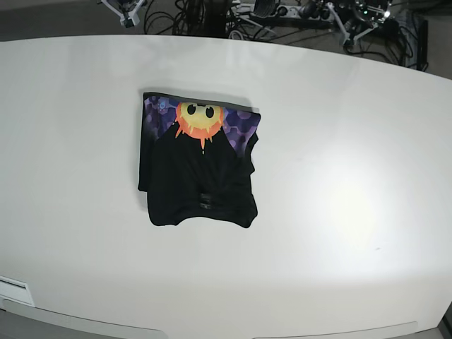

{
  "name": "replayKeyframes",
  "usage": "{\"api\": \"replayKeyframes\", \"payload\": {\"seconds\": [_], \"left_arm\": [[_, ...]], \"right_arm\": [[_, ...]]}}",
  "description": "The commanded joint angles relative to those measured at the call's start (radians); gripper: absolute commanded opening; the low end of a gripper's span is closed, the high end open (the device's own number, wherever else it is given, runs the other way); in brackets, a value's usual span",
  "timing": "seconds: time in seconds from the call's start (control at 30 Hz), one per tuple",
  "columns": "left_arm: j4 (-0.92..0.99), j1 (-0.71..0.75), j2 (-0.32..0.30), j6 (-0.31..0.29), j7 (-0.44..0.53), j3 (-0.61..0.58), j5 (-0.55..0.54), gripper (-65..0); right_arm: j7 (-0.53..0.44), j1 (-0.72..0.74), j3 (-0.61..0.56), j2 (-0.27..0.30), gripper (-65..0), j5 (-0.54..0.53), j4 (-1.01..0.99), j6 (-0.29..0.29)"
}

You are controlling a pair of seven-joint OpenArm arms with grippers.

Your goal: Fold the T-shirt properly

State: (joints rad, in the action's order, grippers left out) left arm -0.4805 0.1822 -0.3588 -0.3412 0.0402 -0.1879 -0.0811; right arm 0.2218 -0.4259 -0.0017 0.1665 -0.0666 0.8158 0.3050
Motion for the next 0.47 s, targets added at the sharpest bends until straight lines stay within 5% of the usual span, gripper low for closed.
{"api": "replayKeyframes", "payload": {"seconds": [0.0, 0.17, 0.3, 0.43], "left_arm": [[0.018, -0.018, 0.013, 0.015, 0.013, -0.032, -0.002, -65.0], [0.044, -0.050, 0.106, 0.154, 0.039, -0.168, -0.115, -65.0], [0.044, -0.047, 0.172, 0.159, 0.039, -0.196, -0.123, -65.0], [0.039, -0.047, 0.222, 0.164, 0.042, -0.196, -0.123, -65.0]], "right_arm": [[-0.021, 0.036, -0.020, 0.002, -65.0, -0.002, -0.041, -0.012], [-0.071, 0.170, -0.166, -0.037, -65.0, 0.020, -0.208, -0.130], [-0.070, 0.196, -0.272, -0.079, -65.0, 0.019, -0.214, -0.226], [-0.083, 0.190, -0.352, -0.117, -65.0, 0.024, -0.214, -0.245]]}}
